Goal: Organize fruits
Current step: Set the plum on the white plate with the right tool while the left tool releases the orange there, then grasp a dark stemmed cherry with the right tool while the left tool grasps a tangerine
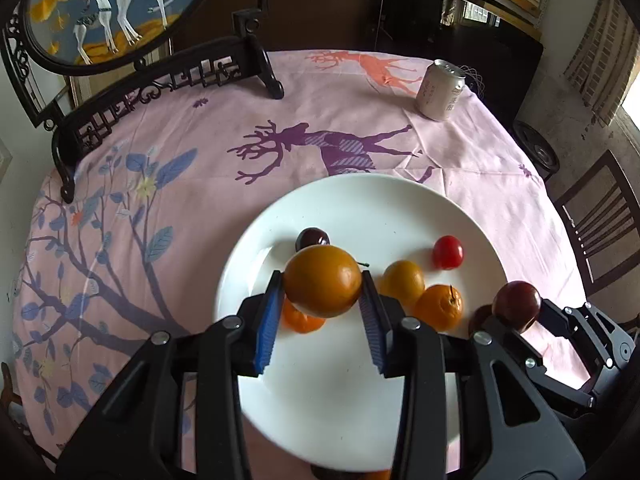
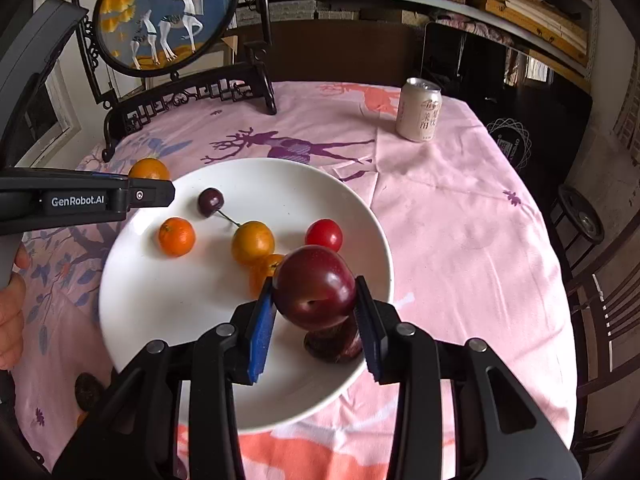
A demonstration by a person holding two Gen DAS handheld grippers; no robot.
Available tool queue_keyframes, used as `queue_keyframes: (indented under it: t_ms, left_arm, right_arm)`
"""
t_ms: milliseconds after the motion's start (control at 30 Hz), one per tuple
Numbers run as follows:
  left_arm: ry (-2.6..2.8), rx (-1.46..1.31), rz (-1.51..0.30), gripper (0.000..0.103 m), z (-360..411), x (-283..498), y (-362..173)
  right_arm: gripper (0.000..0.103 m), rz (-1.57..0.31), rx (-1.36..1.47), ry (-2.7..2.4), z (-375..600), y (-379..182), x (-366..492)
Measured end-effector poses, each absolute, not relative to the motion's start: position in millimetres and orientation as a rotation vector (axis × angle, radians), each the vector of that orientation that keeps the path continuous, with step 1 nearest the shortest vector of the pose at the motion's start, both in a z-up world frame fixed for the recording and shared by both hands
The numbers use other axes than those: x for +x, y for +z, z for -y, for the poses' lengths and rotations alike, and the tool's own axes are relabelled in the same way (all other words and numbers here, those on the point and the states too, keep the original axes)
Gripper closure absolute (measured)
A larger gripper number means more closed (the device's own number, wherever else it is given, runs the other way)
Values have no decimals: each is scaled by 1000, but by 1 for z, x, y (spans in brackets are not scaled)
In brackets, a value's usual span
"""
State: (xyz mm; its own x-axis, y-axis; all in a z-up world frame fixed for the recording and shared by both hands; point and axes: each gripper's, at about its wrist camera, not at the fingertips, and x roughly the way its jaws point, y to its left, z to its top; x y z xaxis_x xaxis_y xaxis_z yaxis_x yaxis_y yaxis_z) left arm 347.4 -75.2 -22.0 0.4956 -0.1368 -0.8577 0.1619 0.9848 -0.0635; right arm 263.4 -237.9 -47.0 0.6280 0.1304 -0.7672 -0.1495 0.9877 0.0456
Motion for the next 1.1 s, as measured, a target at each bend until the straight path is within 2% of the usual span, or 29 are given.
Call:
queue_keyframes:
  t_ms: [300,333,367,467,567,700,867,1100]
  left_arm:
    - [-166,36,-1101,63,91,382,-54]
    - [-164,31,-1093,56,90,382,-52]
    - [-164,24,-1081,45,89,380,-48]
    - [-180,22,-1020,42,80,363,-24]
    - [-188,34,-944,36,66,324,3]
    - [-204,39,-860,31,41,244,18]
    - [-209,-20,-817,29,10,154,-4]
    - [-157,-10,-858,29,-12,105,-44]
  right_arm:
    - [63,-896,-26,149,243,-65,292]
    - [57,-891,-43,139,241,-63,292]
    - [52,-883,-55,128,240,-61,290]
    - [51,-858,-52,146,239,-44,273]
    - [46,-826,-59,168,234,-22,235]
    - [46,-793,-31,231,223,-11,163]
    - [46,-762,15,242,206,-28,90]
    - [46,-799,-17,247,187,-38,66]
